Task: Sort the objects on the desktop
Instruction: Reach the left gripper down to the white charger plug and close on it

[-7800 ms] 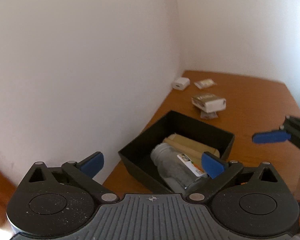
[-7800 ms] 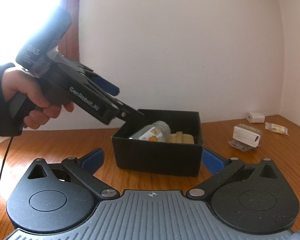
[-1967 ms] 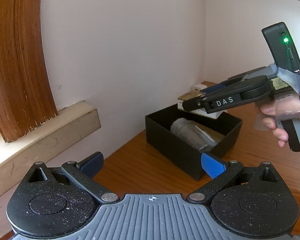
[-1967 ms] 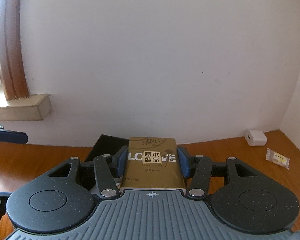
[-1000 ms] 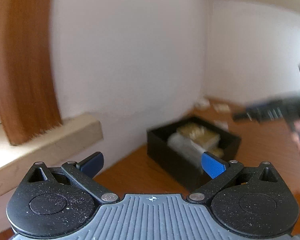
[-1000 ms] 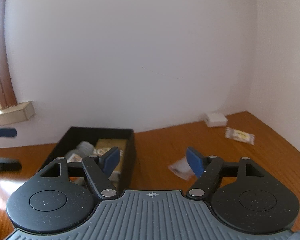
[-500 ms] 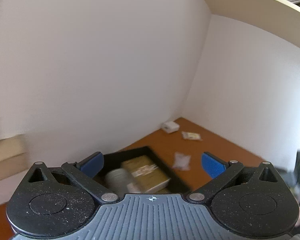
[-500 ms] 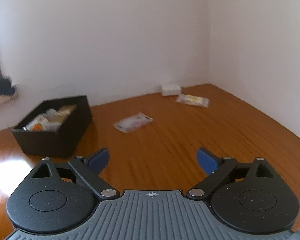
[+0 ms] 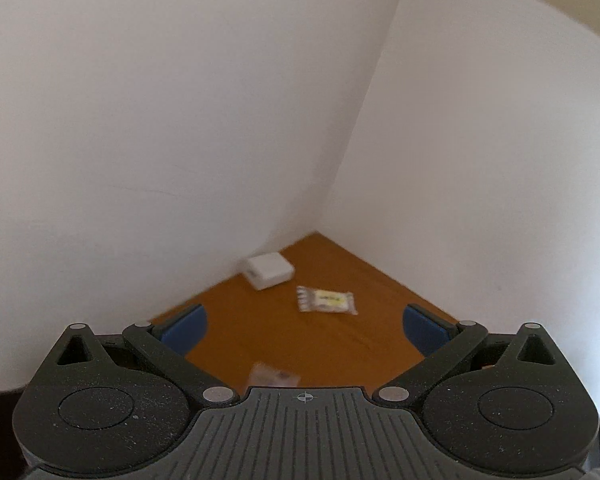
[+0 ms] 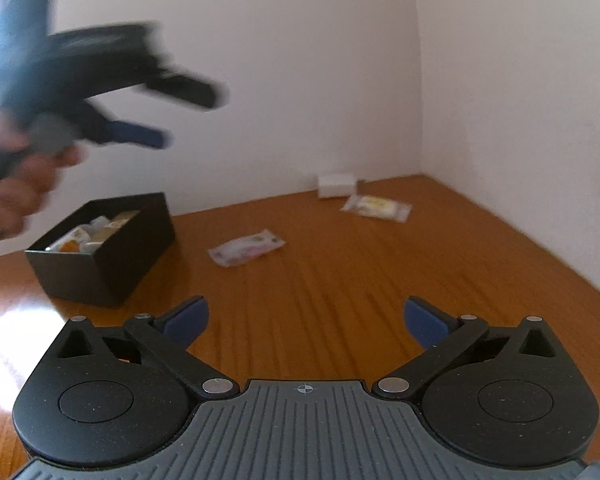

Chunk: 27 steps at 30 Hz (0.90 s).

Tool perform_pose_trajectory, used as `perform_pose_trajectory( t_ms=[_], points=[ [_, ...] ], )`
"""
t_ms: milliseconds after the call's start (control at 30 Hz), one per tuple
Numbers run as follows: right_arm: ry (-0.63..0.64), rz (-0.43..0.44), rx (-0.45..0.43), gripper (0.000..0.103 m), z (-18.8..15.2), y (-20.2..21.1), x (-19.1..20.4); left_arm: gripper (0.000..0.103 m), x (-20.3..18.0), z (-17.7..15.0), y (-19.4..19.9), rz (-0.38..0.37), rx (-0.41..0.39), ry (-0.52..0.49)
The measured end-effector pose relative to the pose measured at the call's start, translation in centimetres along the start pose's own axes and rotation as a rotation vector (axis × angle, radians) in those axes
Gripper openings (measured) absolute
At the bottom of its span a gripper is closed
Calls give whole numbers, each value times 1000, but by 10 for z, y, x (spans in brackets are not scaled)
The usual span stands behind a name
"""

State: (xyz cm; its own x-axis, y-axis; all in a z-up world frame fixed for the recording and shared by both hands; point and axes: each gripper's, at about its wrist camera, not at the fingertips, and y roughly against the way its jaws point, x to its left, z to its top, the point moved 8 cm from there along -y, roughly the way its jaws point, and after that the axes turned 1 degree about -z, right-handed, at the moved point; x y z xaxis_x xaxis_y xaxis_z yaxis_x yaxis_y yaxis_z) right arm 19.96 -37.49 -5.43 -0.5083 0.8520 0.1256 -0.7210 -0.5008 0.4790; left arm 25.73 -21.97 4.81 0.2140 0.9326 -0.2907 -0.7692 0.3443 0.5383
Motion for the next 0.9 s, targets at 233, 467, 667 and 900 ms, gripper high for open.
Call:
perform_pose_trajectory(
  t_ms=[233, 467, 667, 900],
  points=[
    [-50, 55, 23, 103, 0, -6, -1, 98, 1, 16, -93, 88, 73, 17],
    [-99, 69, -6, 103, 0, -1, -9, 82, 18, 18, -154, 138, 139, 68],
    [-87, 86, -29, 103, 0, 5, -7, 78, 22, 16, -178, 211, 136, 25],
    [-82, 104, -42, 103, 1, 10, -6, 71, 22, 11, -187, 226, 135, 8]
  ],
)
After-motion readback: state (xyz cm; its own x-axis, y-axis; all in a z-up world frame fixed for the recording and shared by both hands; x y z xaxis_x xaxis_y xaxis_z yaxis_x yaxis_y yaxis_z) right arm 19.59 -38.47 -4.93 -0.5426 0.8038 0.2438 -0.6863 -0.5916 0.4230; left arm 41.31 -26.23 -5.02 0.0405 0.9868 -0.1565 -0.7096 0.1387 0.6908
